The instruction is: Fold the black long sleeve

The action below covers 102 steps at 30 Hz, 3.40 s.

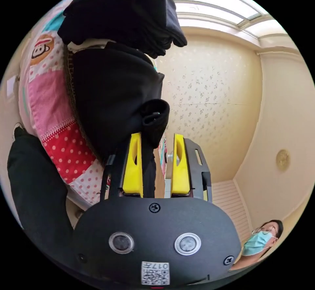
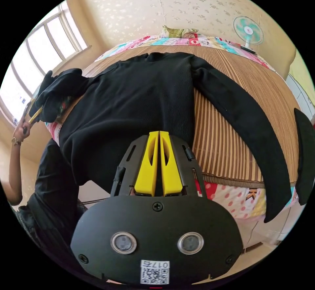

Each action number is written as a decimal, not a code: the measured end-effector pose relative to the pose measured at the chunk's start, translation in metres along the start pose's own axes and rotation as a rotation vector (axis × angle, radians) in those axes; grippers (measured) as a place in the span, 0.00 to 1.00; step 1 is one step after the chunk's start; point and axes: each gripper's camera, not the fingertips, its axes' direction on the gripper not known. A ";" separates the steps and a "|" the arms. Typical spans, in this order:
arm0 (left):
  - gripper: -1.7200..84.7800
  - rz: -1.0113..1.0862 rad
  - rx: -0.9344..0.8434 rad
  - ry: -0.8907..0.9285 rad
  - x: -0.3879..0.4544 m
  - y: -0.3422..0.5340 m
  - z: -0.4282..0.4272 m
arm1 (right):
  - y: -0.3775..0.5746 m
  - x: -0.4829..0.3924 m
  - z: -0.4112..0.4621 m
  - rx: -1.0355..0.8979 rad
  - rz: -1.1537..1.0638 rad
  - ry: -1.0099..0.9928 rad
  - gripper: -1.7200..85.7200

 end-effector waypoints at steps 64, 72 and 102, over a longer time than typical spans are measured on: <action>0.08 0.621 -0.491 -0.703 -0.005 0.135 0.399 | -0.013 0.294 -0.179 0.213 0.294 -0.850 0.02; 0.09 0.715 -0.403 -0.401 0.013 0.232 0.292 | -0.025 0.305 -0.182 0.226 0.300 -0.866 0.02; 0.01 0.807 -0.564 -0.518 -0.063 0.328 0.262 | 0.228 0.454 -0.338 0.679 1.461 -0.533 0.14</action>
